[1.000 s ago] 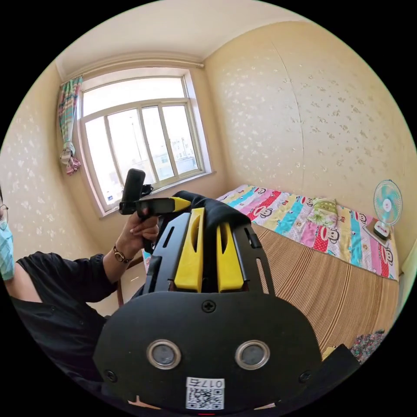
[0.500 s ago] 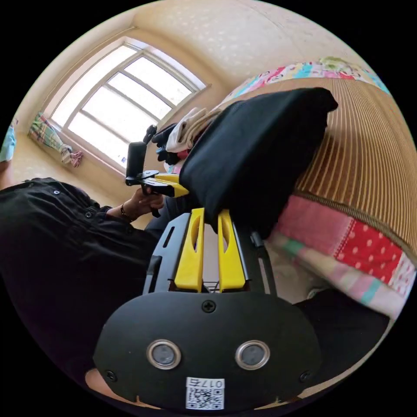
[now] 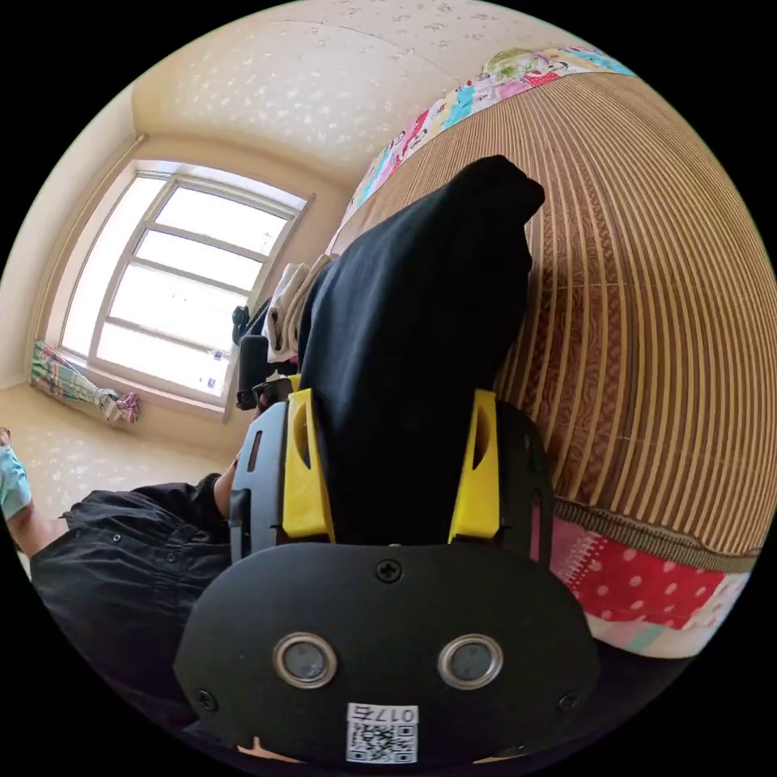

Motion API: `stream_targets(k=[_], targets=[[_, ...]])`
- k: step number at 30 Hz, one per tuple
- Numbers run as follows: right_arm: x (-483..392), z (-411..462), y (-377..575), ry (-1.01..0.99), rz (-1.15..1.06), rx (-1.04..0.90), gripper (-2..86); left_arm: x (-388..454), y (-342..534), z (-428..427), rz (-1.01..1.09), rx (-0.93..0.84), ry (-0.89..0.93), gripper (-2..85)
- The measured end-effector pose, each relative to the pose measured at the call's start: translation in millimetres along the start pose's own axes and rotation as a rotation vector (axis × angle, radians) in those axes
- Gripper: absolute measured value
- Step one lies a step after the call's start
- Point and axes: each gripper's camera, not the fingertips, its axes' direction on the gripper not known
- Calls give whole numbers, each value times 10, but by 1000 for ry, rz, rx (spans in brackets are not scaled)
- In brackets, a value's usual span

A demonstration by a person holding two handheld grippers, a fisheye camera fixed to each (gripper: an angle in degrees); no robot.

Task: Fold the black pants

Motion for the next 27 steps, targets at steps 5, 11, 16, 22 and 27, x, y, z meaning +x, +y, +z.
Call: stream_targets(k=[5,11,16,22,27], targets=[[-123,48,363,-142,36,-14,156,226,449,-41,30,-25,-55,151],[-897,231,613,-214,-106,-35,129,624,1226,-427,18,49,-149,116],[-1886,385,-7,-329,-317,-18,131,1136,1437,-1576,81,329,-218,116],[-3073,1290,-1373,-313,-357,7,139,1486,923,-3071,101,616,-542,131],[-3544,2589,-2118,85,-382,-45,128,535,131,-3540,-271,544,-791,129]])
